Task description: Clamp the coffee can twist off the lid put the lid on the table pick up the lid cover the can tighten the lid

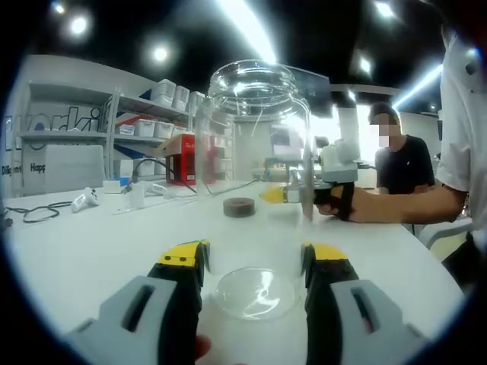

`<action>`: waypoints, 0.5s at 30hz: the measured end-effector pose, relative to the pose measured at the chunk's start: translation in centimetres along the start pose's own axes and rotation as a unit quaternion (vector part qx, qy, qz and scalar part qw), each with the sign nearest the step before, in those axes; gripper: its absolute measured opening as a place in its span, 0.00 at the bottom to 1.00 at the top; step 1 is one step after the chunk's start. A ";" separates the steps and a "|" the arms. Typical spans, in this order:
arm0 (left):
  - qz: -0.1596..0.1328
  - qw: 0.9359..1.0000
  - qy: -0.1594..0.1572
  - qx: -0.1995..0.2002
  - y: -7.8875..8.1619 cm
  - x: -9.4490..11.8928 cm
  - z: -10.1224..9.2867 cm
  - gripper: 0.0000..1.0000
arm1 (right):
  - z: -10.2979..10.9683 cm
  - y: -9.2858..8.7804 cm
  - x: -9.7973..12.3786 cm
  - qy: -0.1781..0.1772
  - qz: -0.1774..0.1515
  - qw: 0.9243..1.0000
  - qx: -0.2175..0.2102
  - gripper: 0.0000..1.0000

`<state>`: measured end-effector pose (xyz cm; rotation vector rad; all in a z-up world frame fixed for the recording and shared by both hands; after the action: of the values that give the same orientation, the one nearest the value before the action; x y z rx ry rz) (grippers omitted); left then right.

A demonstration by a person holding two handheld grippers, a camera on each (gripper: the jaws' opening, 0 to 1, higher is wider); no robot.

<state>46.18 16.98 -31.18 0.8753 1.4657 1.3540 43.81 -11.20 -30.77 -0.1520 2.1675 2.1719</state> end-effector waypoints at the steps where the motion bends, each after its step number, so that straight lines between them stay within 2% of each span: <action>1: 0.000 1.000 0.000 0.000 0.0 0.0 0.0 0.44 | 0.0 0.0 0.0 -0.003 0.002 1.000 0.006 0.00; 9: 0.000 1.000 0.000 0.001 0.0 0.0 0.0 0.44 | -0.3 0.0 0.0 -0.016 -0.001 1.000 -0.002 0.00; 15: 0.000 1.000 0.000 0.000 0.0 0.0 0.0 0.44 | -0.3 0.1 -0.1 -0.015 -0.003 1.000 0.013 0.00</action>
<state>46.20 16.94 -31.19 0.8755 1.4666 1.3546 43.90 -11.47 -30.68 -0.1245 2.1749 2.1276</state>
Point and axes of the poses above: the point that each gripper's makers call its tool centre point, and the gripper's own axes: x roughly backward along the fingers, z roughly to its left, y roughly out of its top, the point moved 9 cm from there along x, roughly backward along the fingers, and after that the axes turned 11 degrees about -z, right-handed, at the moved point
